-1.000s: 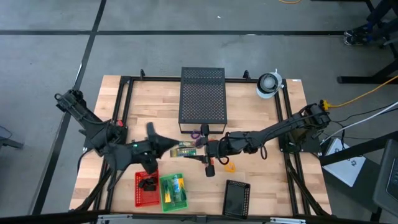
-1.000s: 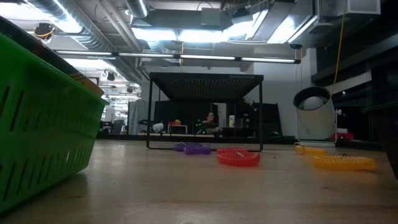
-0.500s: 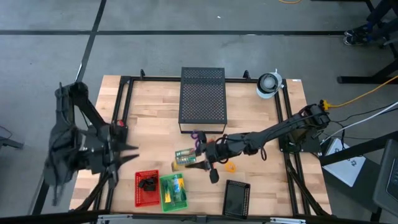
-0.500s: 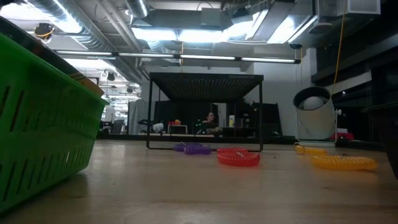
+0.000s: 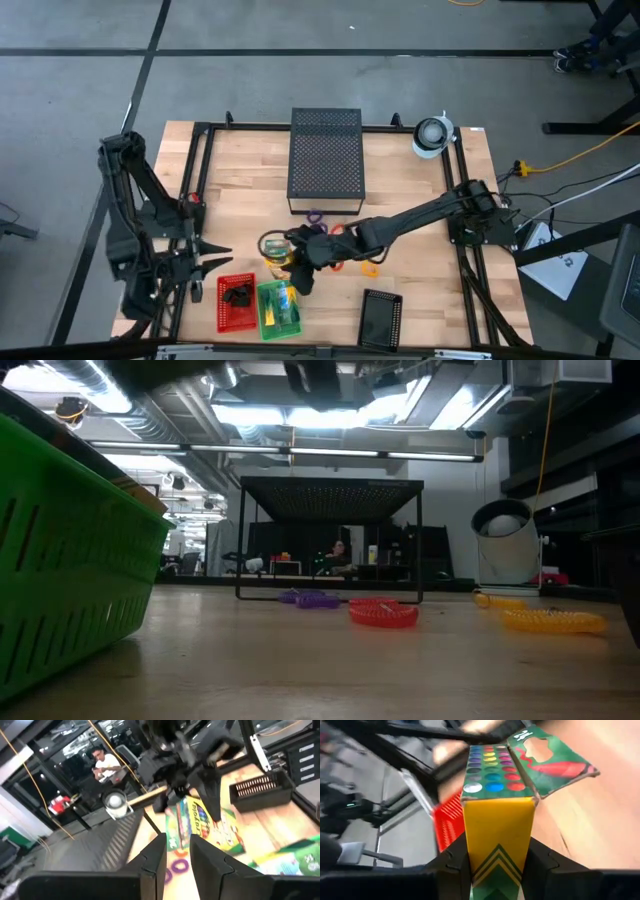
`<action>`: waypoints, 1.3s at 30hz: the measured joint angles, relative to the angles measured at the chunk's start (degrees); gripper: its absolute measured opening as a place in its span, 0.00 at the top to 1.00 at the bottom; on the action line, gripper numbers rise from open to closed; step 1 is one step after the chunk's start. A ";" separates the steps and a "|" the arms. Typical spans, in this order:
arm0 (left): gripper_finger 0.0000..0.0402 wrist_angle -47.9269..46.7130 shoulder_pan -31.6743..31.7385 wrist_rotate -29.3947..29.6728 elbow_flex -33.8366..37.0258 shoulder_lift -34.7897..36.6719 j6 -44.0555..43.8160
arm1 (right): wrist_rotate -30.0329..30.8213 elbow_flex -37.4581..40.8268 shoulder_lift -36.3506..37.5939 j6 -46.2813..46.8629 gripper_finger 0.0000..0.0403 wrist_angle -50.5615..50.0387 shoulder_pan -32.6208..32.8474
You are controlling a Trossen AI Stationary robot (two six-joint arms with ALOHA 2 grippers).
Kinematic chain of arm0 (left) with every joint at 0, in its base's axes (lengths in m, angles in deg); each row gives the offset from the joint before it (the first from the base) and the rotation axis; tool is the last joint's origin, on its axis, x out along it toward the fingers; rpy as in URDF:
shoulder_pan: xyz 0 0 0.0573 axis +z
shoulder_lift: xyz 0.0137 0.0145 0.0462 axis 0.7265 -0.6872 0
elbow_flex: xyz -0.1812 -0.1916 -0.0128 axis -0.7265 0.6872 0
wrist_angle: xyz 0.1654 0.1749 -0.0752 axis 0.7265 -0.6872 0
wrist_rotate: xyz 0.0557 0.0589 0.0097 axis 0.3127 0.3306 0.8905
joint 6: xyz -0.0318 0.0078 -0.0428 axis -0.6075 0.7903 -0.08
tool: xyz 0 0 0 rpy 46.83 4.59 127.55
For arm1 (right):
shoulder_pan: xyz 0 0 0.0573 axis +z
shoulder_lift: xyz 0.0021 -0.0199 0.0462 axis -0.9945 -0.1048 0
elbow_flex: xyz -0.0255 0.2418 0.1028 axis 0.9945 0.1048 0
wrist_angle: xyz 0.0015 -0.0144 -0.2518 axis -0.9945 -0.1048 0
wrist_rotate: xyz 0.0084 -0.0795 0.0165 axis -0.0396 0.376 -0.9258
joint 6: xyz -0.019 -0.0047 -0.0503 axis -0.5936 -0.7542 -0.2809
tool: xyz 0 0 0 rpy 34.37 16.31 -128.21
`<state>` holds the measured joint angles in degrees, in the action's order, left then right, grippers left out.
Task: Pick & Place Office Desk Supplies
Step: Put the crayon box into the green bin
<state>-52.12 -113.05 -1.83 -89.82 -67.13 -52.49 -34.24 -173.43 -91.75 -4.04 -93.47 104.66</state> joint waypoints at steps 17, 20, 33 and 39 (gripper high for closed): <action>0.82 1.61 0.76 -7.30 8.68 -0.04 -4.06 | -10.26 -7.72 -2.95 36.05 0.72 -23.30 2.18; 0.82 1.68 0.76 -8.61 8.68 -0.04 -3.99 | -14.37 -7.75 -4.53 40.05 0.72 -24.92 2.14; 0.84 3.71 0.44 -10.40 8.68 -0.04 -2.79 | -26.41 -8.17 -10.32 45.73 0.72 -22.91 2.02; 0.84 3.75 0.48 -10.72 8.68 -0.04 -2.79 | -25.73 -9.56 -10.25 45.67 0.72 -22.75 1.72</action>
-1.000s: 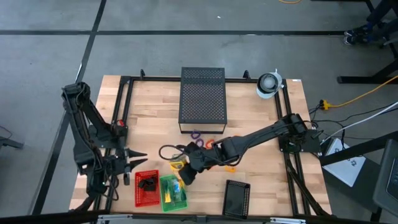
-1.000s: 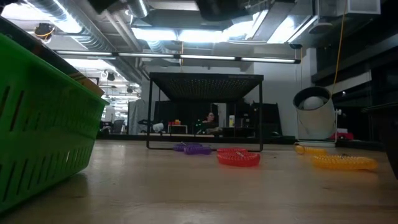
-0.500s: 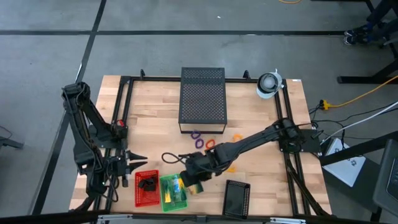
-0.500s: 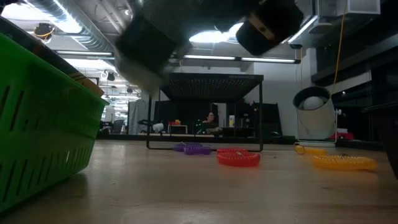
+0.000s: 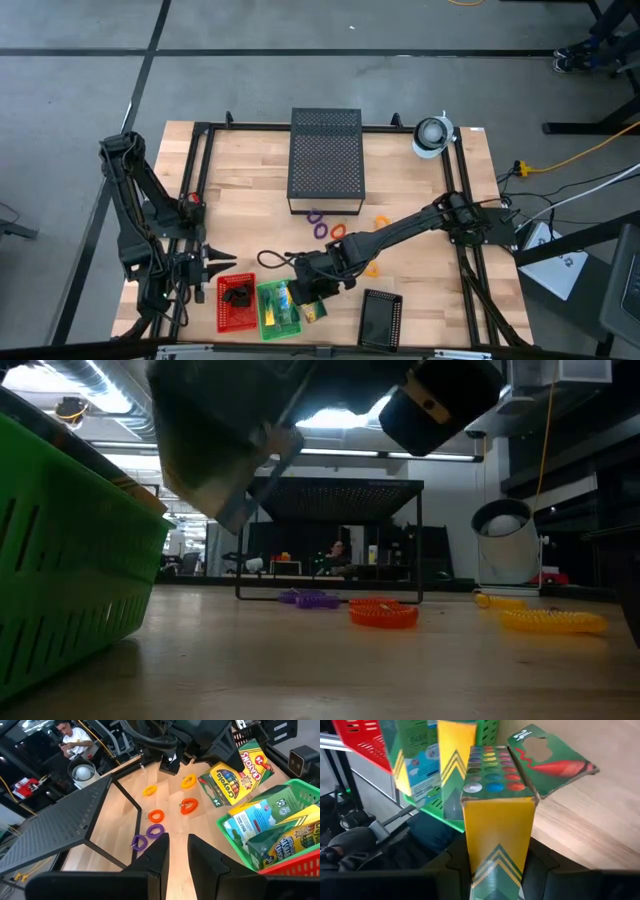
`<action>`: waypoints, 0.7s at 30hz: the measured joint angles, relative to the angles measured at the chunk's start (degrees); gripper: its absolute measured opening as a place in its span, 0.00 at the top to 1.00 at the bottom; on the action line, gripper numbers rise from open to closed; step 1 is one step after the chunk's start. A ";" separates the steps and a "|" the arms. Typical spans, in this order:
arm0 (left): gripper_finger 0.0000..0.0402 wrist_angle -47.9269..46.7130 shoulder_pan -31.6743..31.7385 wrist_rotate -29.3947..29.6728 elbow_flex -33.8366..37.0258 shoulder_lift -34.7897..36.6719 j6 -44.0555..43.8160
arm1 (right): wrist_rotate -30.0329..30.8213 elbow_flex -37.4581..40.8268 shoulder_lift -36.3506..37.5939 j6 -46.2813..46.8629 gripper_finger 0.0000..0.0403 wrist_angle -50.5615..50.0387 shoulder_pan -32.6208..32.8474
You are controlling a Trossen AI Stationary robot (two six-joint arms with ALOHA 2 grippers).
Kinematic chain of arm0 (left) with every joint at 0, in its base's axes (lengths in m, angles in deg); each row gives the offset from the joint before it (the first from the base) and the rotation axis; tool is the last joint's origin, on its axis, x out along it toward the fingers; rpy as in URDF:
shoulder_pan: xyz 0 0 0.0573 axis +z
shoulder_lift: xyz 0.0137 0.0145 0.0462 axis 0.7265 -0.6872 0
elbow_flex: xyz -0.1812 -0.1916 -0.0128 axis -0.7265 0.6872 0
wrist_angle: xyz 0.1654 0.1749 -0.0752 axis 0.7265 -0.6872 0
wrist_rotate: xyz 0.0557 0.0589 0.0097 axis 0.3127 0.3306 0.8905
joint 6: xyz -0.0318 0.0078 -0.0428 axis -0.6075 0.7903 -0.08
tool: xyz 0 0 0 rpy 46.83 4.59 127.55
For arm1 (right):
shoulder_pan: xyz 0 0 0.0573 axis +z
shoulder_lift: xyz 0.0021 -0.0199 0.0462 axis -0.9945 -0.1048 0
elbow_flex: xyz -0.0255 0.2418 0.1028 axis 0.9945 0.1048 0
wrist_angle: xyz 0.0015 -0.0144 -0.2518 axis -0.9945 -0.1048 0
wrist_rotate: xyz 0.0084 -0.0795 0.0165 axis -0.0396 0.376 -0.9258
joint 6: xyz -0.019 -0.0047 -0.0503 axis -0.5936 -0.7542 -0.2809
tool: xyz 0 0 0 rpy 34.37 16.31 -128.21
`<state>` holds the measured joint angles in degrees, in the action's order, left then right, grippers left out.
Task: Pick & Place Office Desk Supplies
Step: Put the crayon box into the green bin
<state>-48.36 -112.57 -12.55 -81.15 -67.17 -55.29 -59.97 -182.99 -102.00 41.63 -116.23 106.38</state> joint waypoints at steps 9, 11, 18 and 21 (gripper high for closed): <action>0.84 0.04 0.00 -0.99 0.00 0.00 -0.02 | -0.97 0.00 -0.02 0.13 0.72 -0.13 -0.24; 0.84 0.03 0.00 -1.01 0.00 0.00 -0.02 | -1.52 0.00 -0.02 0.90 0.72 -0.16 -0.24; 0.84 0.04 0.00 -1.28 -0.02 0.00 -0.02 | -2.60 0.00 -0.02 1.28 0.72 -0.16 -0.33; 0.84 0.03 0.00 -2.10 -0.02 0.00 -0.03 | -2.62 0.00 -0.02 1.27 0.72 -0.14 -0.33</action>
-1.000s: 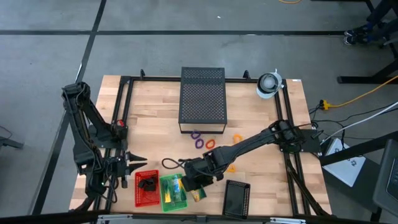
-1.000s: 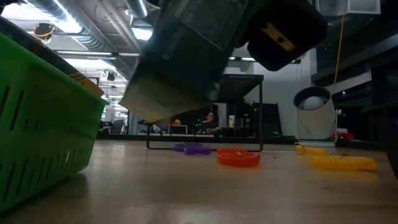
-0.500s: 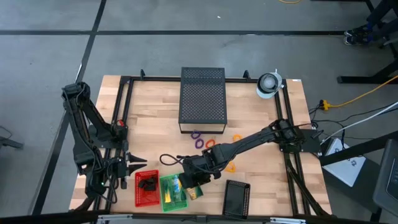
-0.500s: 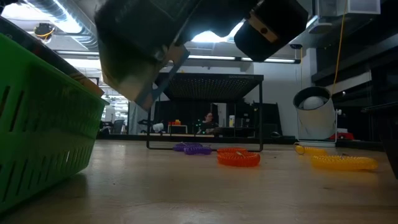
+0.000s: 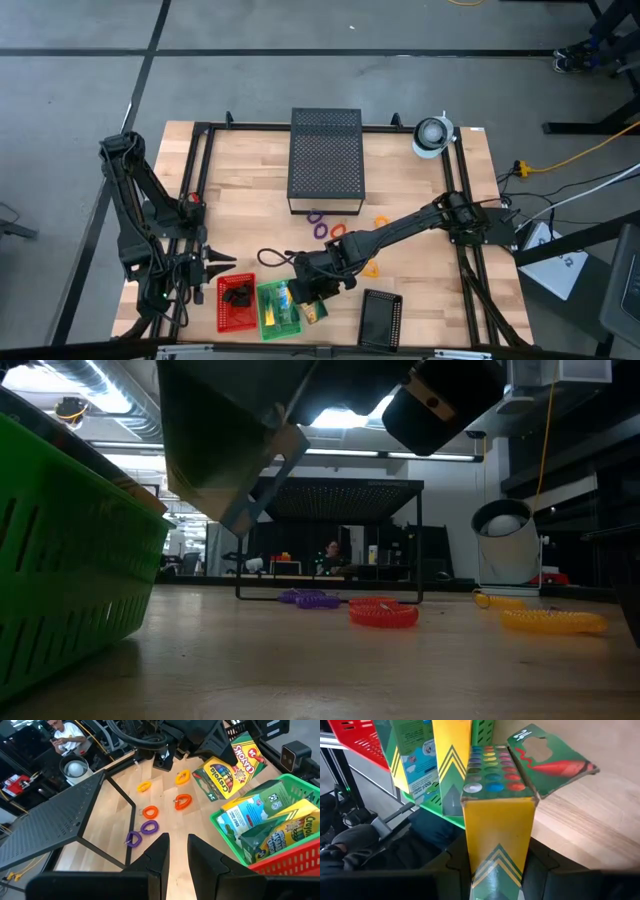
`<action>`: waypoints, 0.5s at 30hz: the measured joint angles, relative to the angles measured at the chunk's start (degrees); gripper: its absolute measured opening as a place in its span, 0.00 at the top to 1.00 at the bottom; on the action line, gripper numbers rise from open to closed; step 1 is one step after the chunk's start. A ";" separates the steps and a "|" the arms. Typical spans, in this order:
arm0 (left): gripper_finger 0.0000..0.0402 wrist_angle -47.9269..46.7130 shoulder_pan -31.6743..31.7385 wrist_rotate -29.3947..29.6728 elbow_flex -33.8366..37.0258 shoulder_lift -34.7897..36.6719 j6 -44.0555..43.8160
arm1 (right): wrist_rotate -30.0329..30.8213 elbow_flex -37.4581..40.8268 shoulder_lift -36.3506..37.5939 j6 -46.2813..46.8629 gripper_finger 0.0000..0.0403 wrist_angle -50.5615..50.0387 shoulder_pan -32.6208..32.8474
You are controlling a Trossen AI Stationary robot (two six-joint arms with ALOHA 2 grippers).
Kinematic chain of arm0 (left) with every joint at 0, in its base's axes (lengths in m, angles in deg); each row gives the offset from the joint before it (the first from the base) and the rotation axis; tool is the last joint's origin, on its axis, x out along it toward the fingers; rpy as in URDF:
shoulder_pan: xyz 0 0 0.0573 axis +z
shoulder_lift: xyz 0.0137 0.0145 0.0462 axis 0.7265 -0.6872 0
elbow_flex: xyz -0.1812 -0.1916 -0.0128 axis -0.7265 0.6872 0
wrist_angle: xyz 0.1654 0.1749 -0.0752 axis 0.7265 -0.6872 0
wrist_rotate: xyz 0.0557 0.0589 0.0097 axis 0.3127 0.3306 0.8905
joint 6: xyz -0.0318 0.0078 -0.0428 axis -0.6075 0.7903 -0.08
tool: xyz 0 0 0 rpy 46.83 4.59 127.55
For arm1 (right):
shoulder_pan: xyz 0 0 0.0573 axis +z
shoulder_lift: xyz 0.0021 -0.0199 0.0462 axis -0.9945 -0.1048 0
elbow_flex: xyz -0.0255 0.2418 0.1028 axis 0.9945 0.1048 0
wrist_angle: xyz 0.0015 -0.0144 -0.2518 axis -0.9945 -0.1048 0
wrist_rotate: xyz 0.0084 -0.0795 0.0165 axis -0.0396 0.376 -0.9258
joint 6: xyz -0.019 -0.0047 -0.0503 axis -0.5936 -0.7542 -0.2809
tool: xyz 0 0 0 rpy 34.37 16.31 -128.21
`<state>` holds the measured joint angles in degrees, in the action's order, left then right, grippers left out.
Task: Pick & Place Office Desk Supplies
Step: Put the crayon box into the green bin
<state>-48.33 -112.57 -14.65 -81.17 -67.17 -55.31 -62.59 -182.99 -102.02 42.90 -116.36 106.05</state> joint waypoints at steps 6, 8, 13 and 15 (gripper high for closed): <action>0.84 0.15 0.00 -0.38 0.00 0.00 0.00 | 0.38 0.00 -0.33 -0.63 0.72 0.58 -0.40; 0.84 0.38 0.00 -0.38 0.00 0.00 0.00 | 1.25 0.00 -0.33 -1.26 0.72 1.29 -0.69; 0.84 0.36 0.00 -0.36 0.00 0.00 0.00 | 1.49 0.00 -0.33 -1.70 0.72 2.26 -1.31; 0.84 0.36 0.00 -0.38 0.00 0.00 0.00 | 0.95 0.00 -0.33 -1.72 0.72 2.09 -1.40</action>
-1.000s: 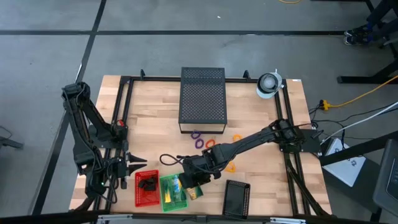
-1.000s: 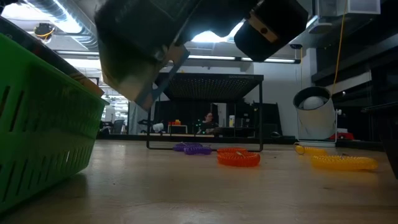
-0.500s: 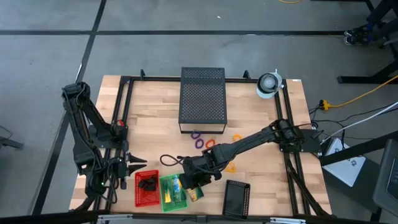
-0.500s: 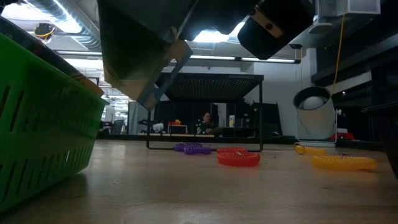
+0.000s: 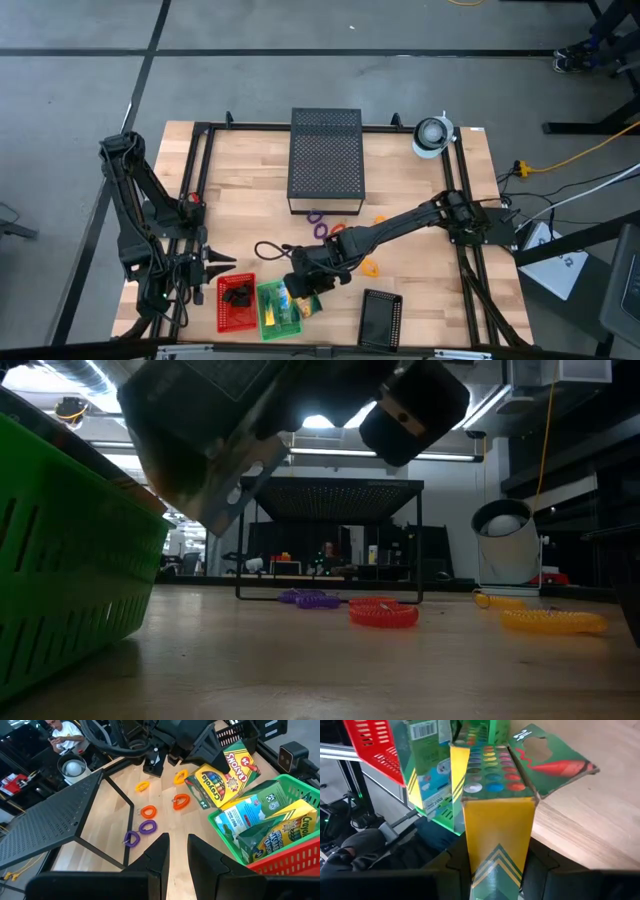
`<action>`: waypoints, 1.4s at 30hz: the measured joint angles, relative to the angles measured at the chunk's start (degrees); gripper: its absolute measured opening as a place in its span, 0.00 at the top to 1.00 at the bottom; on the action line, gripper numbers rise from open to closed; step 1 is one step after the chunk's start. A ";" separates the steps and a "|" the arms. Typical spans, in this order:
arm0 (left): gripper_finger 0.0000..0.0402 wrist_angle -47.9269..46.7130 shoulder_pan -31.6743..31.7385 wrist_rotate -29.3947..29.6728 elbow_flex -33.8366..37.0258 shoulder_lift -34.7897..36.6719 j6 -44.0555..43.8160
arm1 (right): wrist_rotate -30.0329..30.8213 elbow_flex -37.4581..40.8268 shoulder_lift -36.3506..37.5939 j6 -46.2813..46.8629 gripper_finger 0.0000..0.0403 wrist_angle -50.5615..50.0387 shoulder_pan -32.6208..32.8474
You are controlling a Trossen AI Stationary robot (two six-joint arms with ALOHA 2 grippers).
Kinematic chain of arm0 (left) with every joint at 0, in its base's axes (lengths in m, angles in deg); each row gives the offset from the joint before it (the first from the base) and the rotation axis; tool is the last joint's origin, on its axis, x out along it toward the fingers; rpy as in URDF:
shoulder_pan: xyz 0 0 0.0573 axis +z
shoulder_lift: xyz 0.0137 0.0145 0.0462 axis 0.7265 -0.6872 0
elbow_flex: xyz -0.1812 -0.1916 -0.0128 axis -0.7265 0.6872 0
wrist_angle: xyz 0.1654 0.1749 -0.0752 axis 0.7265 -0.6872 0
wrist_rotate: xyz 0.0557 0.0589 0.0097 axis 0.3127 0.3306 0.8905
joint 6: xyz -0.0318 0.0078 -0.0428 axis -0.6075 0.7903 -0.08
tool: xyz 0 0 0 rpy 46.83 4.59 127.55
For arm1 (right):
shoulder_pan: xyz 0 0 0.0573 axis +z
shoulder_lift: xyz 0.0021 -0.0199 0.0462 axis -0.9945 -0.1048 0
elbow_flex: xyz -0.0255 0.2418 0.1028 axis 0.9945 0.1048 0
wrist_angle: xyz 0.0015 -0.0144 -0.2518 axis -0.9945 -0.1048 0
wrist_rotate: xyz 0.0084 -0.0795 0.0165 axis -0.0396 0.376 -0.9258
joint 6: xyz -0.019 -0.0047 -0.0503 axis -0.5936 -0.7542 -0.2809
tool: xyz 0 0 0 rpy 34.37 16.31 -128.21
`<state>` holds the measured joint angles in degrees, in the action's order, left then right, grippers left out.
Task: Pick & Place Office Desk Supplies
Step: Put the crayon box into the green bin
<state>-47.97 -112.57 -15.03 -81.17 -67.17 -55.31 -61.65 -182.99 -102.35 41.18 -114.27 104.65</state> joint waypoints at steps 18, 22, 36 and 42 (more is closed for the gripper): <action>0.84 0.00 0.00 -0.61 0.00 0.00 -0.02 | -2.34 0.00 -0.02 0.71 0.72 -3.23 0.04; 0.84 0.00 0.00 -1.45 0.00 0.00 -0.03 | -2.45 0.02 -0.04 1.34 0.72 -2.71 0.04; 0.84 0.02 -0.02 -2.14 -0.04 0.00 -0.02 | -5.03 0.11 -3.06 1.79 0.72 2.79 0.00; 0.84 0.04 -0.04 -2.41 -0.02 0.00 0.00 | -4.04 -0.89 -2.67 1.35 0.72 3.87 -0.10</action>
<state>-47.93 -112.61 -17.44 -81.19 -67.17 -55.31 -65.68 -183.87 -105.02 42.53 -110.40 104.56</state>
